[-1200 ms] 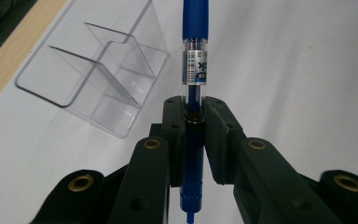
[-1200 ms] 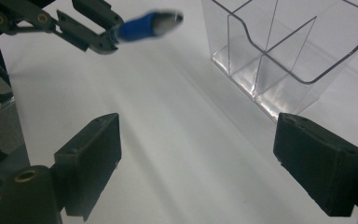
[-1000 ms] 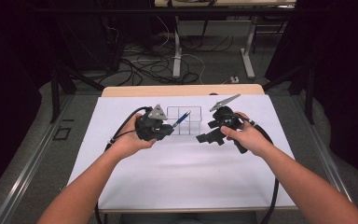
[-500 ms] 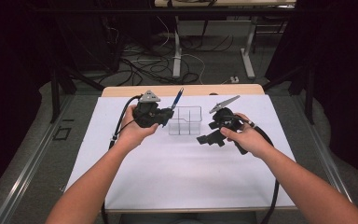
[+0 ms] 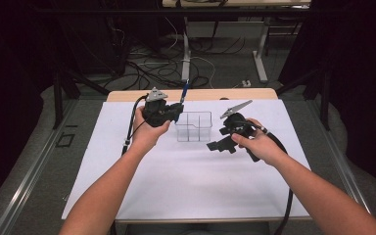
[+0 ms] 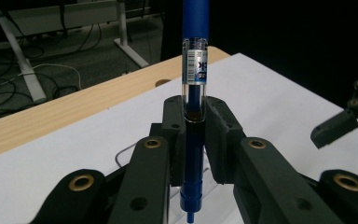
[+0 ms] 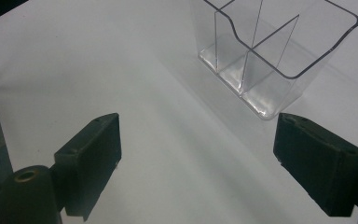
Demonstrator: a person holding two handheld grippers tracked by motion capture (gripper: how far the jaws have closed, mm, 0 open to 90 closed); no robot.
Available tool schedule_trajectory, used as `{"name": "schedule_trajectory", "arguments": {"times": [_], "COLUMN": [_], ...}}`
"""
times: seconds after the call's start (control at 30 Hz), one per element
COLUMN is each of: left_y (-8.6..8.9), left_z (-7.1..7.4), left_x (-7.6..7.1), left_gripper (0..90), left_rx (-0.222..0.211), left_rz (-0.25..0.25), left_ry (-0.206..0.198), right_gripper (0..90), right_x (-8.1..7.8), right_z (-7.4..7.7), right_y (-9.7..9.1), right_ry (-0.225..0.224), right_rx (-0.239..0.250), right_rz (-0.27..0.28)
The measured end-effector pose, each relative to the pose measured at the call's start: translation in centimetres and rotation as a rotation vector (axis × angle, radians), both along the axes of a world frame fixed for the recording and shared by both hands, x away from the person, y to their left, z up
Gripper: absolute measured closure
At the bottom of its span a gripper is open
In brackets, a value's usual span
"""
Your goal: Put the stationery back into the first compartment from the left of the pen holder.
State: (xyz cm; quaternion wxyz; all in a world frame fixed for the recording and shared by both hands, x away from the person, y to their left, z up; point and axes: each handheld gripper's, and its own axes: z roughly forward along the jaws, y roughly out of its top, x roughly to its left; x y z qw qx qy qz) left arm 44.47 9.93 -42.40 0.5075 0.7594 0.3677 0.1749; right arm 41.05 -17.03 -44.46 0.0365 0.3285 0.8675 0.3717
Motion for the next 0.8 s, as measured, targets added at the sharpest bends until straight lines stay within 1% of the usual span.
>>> {"name": "schedule_trajectory", "arguments": {"times": [0.07, 0.13, 0.17, 0.27, 0.3, 0.4, 0.53, 0.6, 0.63, 0.67, 0.7, 0.8], "left_y": [-0.1, -0.2, -0.2, -0.3, -0.4, -0.6, -0.9, -1.0, -1.1, -1.1, -1.1, -1.2], "left_z": [-0.2, -0.4, -0.5, -0.8, -0.9, -1.3, -2.2, -2.6, -2.9, -3.1, -3.2, -3.8], "left_x": [0.2, 0.5, 0.6, 1.0, 1.1, 1.4, 1.9, 2.1, 2.2, 2.3, 2.4, 2.7], "left_gripper": [79.4, 79.4, 79.4, 79.4, 79.4, 79.4, 79.4, 79.4, 79.4, 79.3, 79.3, 79.3], "left_rx": [-0.020, -0.027, -0.032, -0.037, -0.043, -0.059, -0.058, -0.062, -0.069, -0.069, -0.066, -0.066], "left_rz": [0.016, 0.032, 0.035, 0.052, 0.056, 0.066, 0.081, 0.087, 0.091, 0.093, 0.099, 0.110], "left_ry": [-0.004, -0.009, -0.007, -0.010, -0.011, -0.017, -0.016, -0.018, -0.023, -0.023, -0.018, -0.018], "right_gripper": [14.8, 14.8, 14.8, 14.8, 14.8, 14.8, 14.8, 14.8, 14.8, 14.8, 14.8, 14.8], "right_x": [0.0, -0.1, 0.0, 0.0, 0.1, 0.0, -0.1, -0.1, -0.1, -0.1, -0.2, -0.2], "right_z": [0.0, 0.0, -0.1, -0.2, -0.2, -0.2, -0.3, -0.4, -0.4, -0.3, -0.3, -0.3], "right_y": [0.0, 0.0, 0.0, -0.1, -0.1, -0.2, -0.2, -0.1, -0.1, -0.1, 0.0, 0.0], "right_ry": [-0.008, 0.000, -0.008, -0.010, -0.018, -0.020, -0.013, -0.018, -0.016, -0.022, -0.015, -0.017], "right_rx": [0.001, 0.002, 0.004, 0.001, 0.005, 0.001, -0.004, 0.000, -0.001, -0.006, -0.007, -0.007], "right_rz": [-0.002, -0.005, 0.002, -0.009, -0.010, -0.016, -0.012, -0.010, -0.013, -0.014, -0.020, -0.012]}}
